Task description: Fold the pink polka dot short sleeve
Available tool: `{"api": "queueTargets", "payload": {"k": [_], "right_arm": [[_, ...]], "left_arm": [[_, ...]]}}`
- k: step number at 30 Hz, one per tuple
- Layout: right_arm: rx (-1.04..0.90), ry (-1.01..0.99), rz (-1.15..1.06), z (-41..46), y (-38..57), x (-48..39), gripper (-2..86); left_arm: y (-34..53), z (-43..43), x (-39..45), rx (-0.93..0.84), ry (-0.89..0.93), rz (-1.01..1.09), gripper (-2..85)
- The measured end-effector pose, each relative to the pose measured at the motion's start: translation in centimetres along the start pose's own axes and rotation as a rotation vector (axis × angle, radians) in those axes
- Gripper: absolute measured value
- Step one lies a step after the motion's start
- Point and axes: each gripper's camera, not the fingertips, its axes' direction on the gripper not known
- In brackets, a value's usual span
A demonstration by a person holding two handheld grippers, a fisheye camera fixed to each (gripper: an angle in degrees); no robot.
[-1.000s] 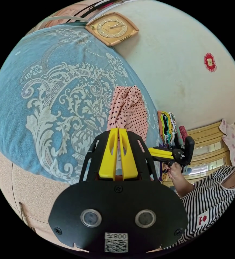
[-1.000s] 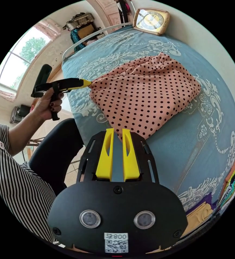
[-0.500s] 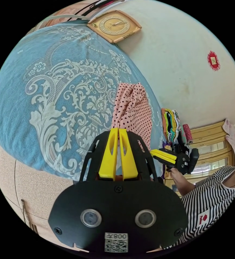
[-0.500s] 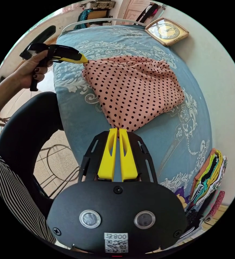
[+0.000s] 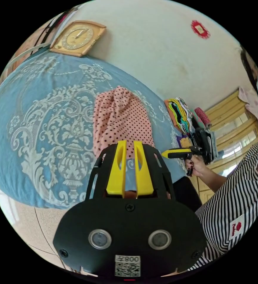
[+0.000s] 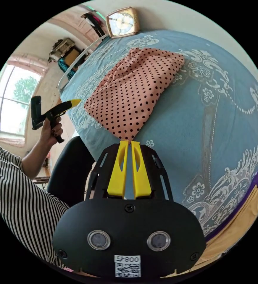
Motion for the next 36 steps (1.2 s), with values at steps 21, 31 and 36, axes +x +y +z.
{"api": "queueTargets", "payload": {"k": [21, 31, 36], "right_arm": [[0.031, -0.543, 0.278, 7.7, 10.2, 18.2, 7.3], [0.036, -0.648, 0.326, 9.9, 13.6, 19.6, 7.9], [0.037, -0.728, 0.361, 11.5, 14.4, 19.2, 7.1]], "left_arm": [[-4.5, 8.7, 18.6, -0.317, -0.134, 0.541, 1.0], [-5.1, 6.4, 18.7, -0.284, -0.112, 0.534, 1.1], [-5.3, 5.1, 18.0, -0.277, -0.088, 0.527, 1.3]]}}
